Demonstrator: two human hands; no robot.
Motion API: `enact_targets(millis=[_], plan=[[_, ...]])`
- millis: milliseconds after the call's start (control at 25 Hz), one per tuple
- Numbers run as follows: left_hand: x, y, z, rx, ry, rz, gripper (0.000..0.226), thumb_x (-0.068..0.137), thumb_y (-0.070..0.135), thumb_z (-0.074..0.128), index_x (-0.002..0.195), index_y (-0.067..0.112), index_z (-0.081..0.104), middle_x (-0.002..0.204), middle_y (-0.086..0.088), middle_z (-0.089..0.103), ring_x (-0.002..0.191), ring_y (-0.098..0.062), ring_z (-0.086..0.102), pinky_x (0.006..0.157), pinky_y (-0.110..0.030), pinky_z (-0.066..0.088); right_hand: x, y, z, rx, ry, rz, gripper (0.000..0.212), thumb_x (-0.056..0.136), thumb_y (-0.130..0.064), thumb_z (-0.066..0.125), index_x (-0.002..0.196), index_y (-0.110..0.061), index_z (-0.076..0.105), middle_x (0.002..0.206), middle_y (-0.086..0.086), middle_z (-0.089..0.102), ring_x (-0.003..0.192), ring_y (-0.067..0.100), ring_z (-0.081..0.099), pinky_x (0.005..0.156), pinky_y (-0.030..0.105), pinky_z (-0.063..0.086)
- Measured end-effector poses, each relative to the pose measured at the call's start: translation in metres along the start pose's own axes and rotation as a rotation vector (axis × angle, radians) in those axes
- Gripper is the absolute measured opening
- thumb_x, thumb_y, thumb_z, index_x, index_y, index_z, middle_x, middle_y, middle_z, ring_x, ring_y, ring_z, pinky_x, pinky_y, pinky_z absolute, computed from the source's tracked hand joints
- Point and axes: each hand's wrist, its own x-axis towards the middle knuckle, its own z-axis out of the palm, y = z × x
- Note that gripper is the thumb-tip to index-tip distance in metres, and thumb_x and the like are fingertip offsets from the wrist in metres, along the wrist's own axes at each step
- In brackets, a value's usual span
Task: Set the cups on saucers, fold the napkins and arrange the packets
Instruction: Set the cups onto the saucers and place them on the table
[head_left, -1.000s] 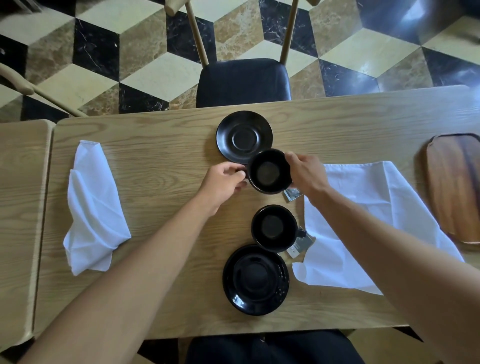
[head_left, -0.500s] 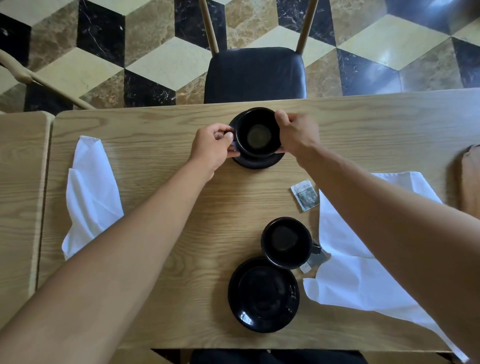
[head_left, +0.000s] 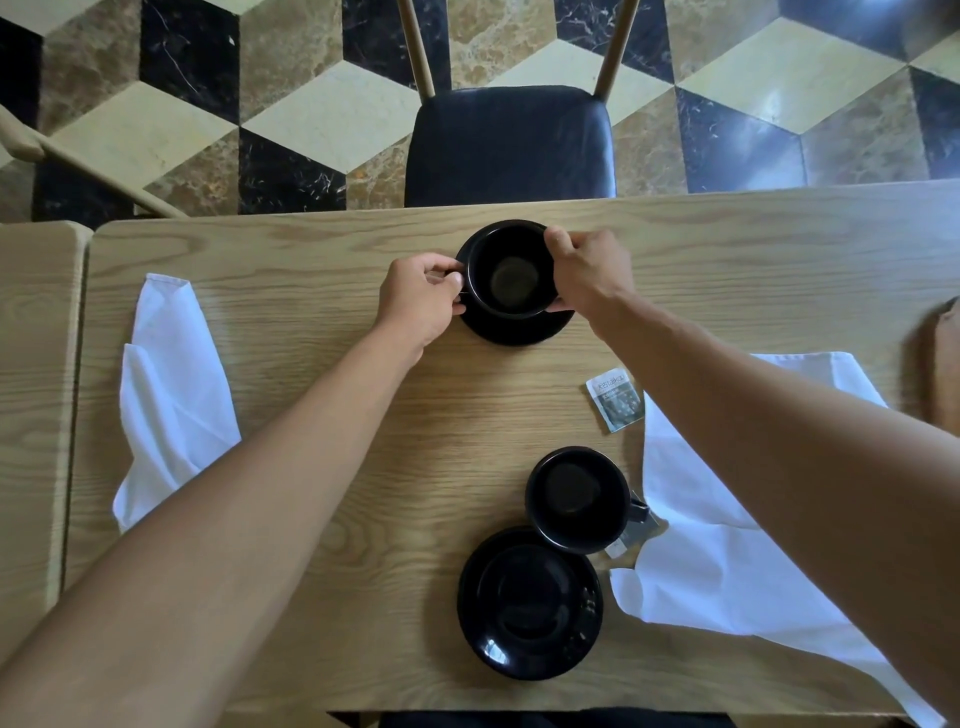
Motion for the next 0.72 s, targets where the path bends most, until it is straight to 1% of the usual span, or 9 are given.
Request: enact_targets(millis=[160,320,360,440,480,520,560,640,720], plan=[[0.001,0.0,0.004,0.04,0.003,-0.001,0.018,0.1,0.01,0.058,0.107,0.018,0.072,0.104,-0.008,0.072,0.092,-0.02,0.072,0.08,-0.037,0.064,0.002,0.002,0.002,0.009,-0.019,0.063,0.053,0.103,-0.045,0.041,0.097,-0.002,0.07,0.078,0.005,0.067,0.064,0.026,0.074,0.074,0.047,0.064],[-0.002,-0.002,0.005,0.102,0.009,0.011,0.024,0.1,0.017,0.057,0.118,0.023,0.071,0.107,-0.004,0.073,0.101,-0.022,0.07,0.09,-0.043,0.06,0.001,0.003,0.002,0.003,-0.035,0.061,0.06,0.103,-0.049,0.036,0.1,0.002,0.069,0.094,0.017,0.074,0.075,0.03,0.076,0.085,0.047,0.061],[-0.003,-0.002,0.005,0.111,0.012,0.008,0.028,0.1,0.018,0.057,0.125,0.024,0.067,0.109,-0.003,0.073,0.103,-0.022,0.069,0.092,-0.044,0.059,-0.002,0.003,0.001,0.032,-0.039,0.062,0.061,0.104,-0.049,0.036,0.1,0.002,0.07,0.096,0.019,0.074,0.078,0.031,0.076,0.086,0.048,0.06],[-0.009,-0.004,0.002,0.136,0.033,-0.012,0.045,0.099,0.015,0.057,0.142,0.026,0.052,0.113,0.0,0.07,0.105,-0.022,0.068,0.094,-0.042,0.057,-0.012,0.005,-0.002,0.08,-0.035,0.038,0.063,0.103,-0.048,0.036,0.1,0.006,0.069,0.097,0.023,0.074,0.087,0.035,0.074,0.088,0.051,0.059],[-0.015,-0.006,0.0,0.138,0.05,-0.033,0.053,0.098,0.01,0.056,0.147,0.026,0.044,0.115,0.001,0.068,0.105,-0.022,0.068,0.094,-0.04,0.058,-0.019,0.007,-0.004,0.065,-0.019,0.004,0.062,0.102,-0.046,0.035,0.098,0.007,0.067,0.096,0.025,0.073,0.09,0.037,0.073,0.088,0.053,0.058],[-0.024,-0.009,-0.002,0.127,0.063,-0.061,0.058,0.096,0.003,0.054,0.148,0.025,0.041,0.117,0.001,0.065,0.103,-0.021,0.068,0.092,-0.038,0.058,-0.028,0.011,-0.009,0.029,0.01,-0.036,0.059,0.1,-0.044,0.035,0.096,0.007,0.065,0.095,0.025,0.072,0.091,0.038,0.071,0.087,0.055,0.057],[-0.036,-0.014,-0.004,0.096,0.067,-0.093,0.057,0.094,-0.004,0.051,0.145,0.022,0.044,0.117,-0.001,0.064,0.099,-0.02,0.068,0.09,-0.037,0.059,-0.038,0.017,-0.015,-0.017,0.051,-0.068,0.055,0.097,-0.041,0.035,0.093,0.005,0.064,0.093,0.024,0.072,0.09,0.039,0.07,0.084,0.054,0.056],[-0.063,-0.027,-0.005,0.018,0.017,-0.149,0.041,0.094,-0.011,0.045,0.127,0.012,0.058,0.115,-0.011,0.066,0.093,-0.019,0.07,0.087,-0.037,0.061,-0.061,0.038,-0.028,-0.088,0.144,-0.086,0.048,0.094,-0.036,0.036,0.092,0.002,0.065,0.09,0.02,0.072,0.088,0.037,0.069,0.081,0.049,0.055],[-0.095,-0.041,-0.004,-0.021,-0.121,-0.216,0.026,0.099,-0.004,0.046,0.105,0.01,0.067,0.11,-0.018,0.07,0.095,-0.024,0.073,0.086,-0.039,0.062,-0.092,0.065,-0.04,-0.116,0.157,-0.044,0.043,0.096,-0.034,0.04,0.092,-0.003,0.07,0.088,0.014,0.073,0.087,0.032,0.067,0.08,0.043,0.054]])
